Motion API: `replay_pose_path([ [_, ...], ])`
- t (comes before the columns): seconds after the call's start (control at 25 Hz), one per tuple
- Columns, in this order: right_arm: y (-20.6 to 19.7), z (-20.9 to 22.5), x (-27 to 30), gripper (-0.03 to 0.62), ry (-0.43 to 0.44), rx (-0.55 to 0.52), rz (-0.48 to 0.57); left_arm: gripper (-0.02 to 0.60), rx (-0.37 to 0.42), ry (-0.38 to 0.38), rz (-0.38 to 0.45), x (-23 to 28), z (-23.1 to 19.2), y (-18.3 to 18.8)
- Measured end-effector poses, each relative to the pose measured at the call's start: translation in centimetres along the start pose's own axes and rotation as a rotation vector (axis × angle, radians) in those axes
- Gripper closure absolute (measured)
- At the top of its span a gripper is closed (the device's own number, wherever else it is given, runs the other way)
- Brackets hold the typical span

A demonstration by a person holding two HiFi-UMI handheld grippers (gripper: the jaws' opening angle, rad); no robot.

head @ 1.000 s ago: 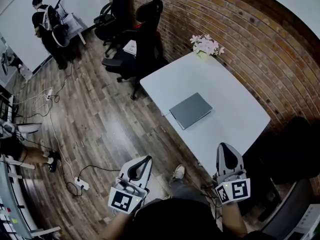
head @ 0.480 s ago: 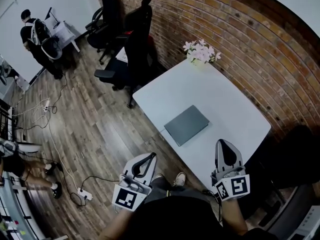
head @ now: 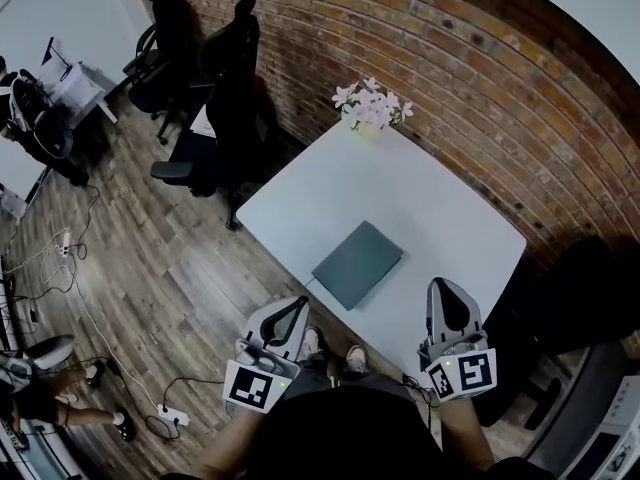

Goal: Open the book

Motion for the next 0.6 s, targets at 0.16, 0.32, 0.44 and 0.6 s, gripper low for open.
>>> replay_pose_path([
  [0.16, 0.2, 0.4, 0.9, 0.583, -0.046, -0.004, -0.010, 0.557, 0.000, -0.048, -0.013, 2.4, -1.0, -0.6],
  [0.32, 0.0, 1.0, 1.0, 0.583, -0.085, -0.002, -0.034, 0.555, 0.015, -0.100, -0.056, 4.7, -0.9, -1.7],
  [0.44, -0.6, 1.3, 0.9, 0.583, -0.108, 0.007, -0.049, 0.555, 0.024, -0.140, -0.104, 6.4, -0.4, -3.5],
  [0.6, -1.7, 1.8, 0.5, 0.583, -0.116, 0.018, -0.069, 0.555, 0.118, -0.225, -0.175, 8.8, 0.7, -7.5],
])
Point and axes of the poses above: the fingertips, and each gripper's own axes: x forward along the fingers, z to its right, y out of its top, the point moved 9 cm from there along -x, backward along the fingers, and after that the axes turned 4 degrees about y, right-handed, at the moved point
